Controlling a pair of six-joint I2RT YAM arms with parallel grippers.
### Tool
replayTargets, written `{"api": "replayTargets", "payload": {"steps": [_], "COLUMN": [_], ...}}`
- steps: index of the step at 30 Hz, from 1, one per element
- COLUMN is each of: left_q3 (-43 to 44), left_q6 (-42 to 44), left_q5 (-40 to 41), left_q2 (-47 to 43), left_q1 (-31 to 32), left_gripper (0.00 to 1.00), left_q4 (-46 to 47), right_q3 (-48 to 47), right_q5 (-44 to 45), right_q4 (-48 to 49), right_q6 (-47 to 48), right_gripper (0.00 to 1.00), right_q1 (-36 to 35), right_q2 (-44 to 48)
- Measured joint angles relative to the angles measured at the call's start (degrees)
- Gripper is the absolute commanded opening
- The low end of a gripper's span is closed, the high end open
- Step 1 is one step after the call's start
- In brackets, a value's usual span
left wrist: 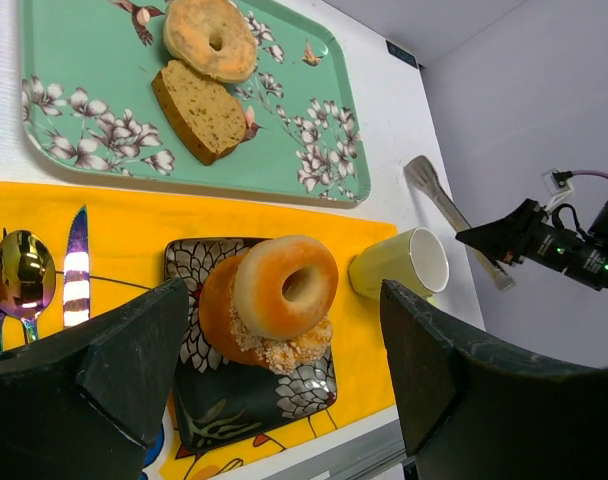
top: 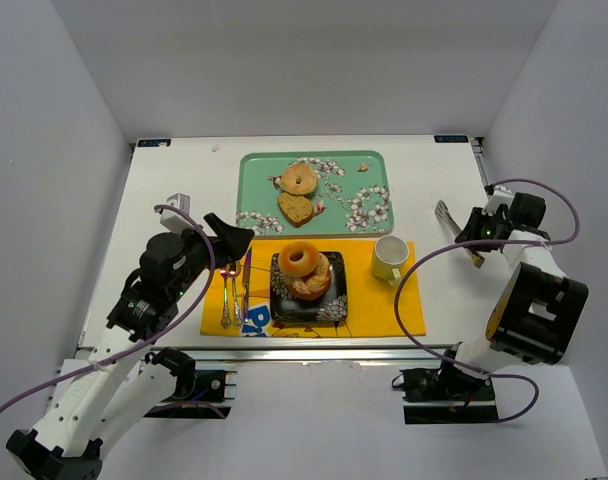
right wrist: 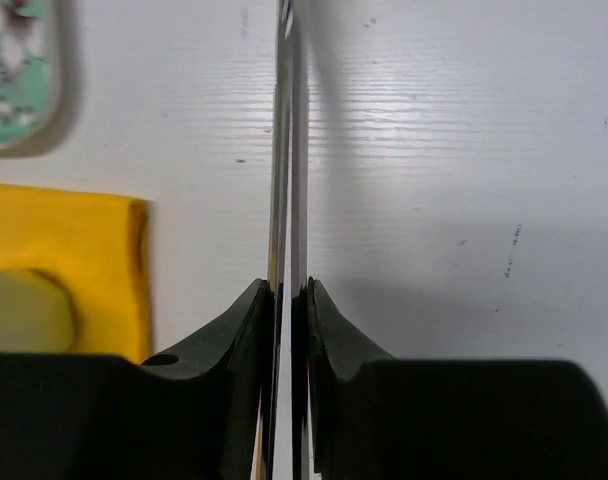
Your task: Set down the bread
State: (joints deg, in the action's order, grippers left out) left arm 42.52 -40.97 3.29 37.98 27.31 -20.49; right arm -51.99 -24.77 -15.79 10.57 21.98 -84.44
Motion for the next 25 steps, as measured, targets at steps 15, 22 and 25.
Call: {"api": "replayTargets", "payload": {"steps": [15,22,25], "left_q3": [0.0,0.0,0.0], "left_q6": [0.3,0.7,0.7], "left_q5": [-0.9,-1.0,-1.2], "left_q2": [2.3,2.8,2.8], "left_q1": [0.0,0.0,0.0], "left_gripper": [0.87,0.87,0.87], "left_q4": [1.6,1.7,1.7], "right_q3": [4.5,-1.8,-8.4], "right_q5": [7.8,8.2,7.8], "right_q4": [0.1,-6.8,-7.0], "right_q6": [12.5,14.0,13.5], "right_gripper": [0.89,0.90,0.90], "right_q1": [-0.2,-0.2,-0.7], "right_q2": [-5.5,3.8,6.2]}}
